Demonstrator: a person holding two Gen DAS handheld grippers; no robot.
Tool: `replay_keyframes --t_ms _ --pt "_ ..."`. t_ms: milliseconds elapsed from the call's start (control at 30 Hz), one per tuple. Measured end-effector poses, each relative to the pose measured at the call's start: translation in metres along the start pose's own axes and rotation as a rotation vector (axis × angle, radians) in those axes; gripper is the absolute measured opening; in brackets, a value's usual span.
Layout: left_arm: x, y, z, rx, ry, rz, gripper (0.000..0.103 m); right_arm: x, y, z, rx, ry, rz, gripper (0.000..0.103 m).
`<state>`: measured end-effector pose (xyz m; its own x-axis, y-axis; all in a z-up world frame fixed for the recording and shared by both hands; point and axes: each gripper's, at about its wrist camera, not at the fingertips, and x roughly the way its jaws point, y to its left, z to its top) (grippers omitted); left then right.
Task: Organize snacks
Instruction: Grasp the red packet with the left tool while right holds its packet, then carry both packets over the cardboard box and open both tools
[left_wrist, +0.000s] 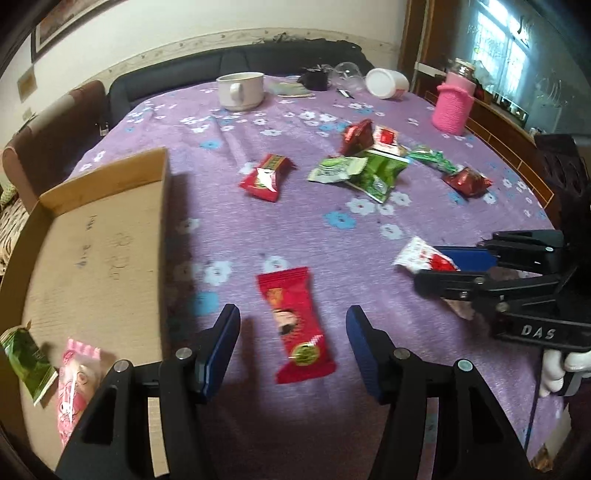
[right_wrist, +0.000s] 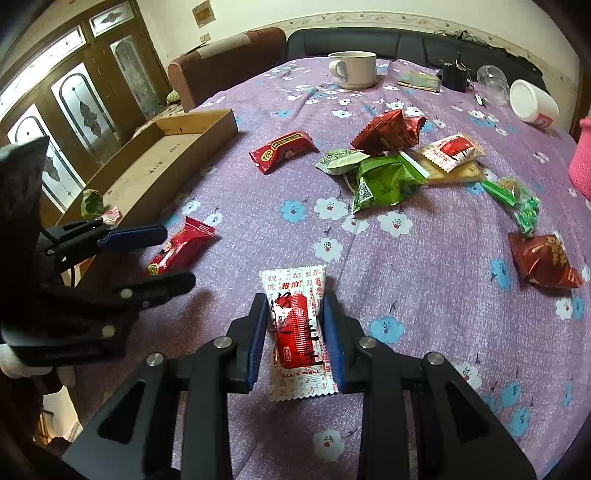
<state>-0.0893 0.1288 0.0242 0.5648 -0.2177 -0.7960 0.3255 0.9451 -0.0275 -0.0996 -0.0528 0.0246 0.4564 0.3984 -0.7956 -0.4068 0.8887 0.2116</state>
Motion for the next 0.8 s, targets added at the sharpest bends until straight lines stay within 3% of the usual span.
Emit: replay_keyframes --t_ms 67,200,333,533,567,600,633,667,800 --pt "-0.003 0.008 -0.002 -0.006 -0.006 0.011 0.06 0.0 -0.001 0.0 0.004 0.0 0.006 0.032" --pt "-0.009 0.011 -0.002 -0.057 -0.007 -0.067 0.06 0.0 0.0 -0.001 -0.004 -0.005 0.0 0.032" --pt "-0.012 -0.004 0.001 -0.038 -0.037 -0.099 0.06 -0.001 0.001 -0.001 -0.01 -0.009 -0.006 0.033" --pt "0.014 -0.011 0.003 -0.024 0.037 -0.011 0.059 -0.001 0.001 -0.002 -0.005 -0.014 -0.005 0.033" --pt "0.015 -0.013 0.004 -0.019 0.042 0.002 0.055 -0.001 0.001 -0.002 -0.003 -0.017 -0.006 0.033" --pt "0.015 -0.015 0.005 -0.007 0.042 0.024 0.042 -0.001 0.001 -0.002 -0.005 -0.019 -0.01 0.033" --pt "0.015 -0.018 0.005 0.007 0.039 0.036 0.035 -0.001 0.002 -0.003 -0.008 -0.02 -0.015 0.033" --pt "0.014 -0.018 0.005 0.006 0.038 0.02 0.018 -0.001 0.004 -0.003 -0.01 -0.021 -0.026 0.033" --pt "0.011 -0.012 0.002 -0.038 0.025 -0.019 0.018 -0.005 0.008 -0.005 -0.007 -0.03 -0.02 0.031"
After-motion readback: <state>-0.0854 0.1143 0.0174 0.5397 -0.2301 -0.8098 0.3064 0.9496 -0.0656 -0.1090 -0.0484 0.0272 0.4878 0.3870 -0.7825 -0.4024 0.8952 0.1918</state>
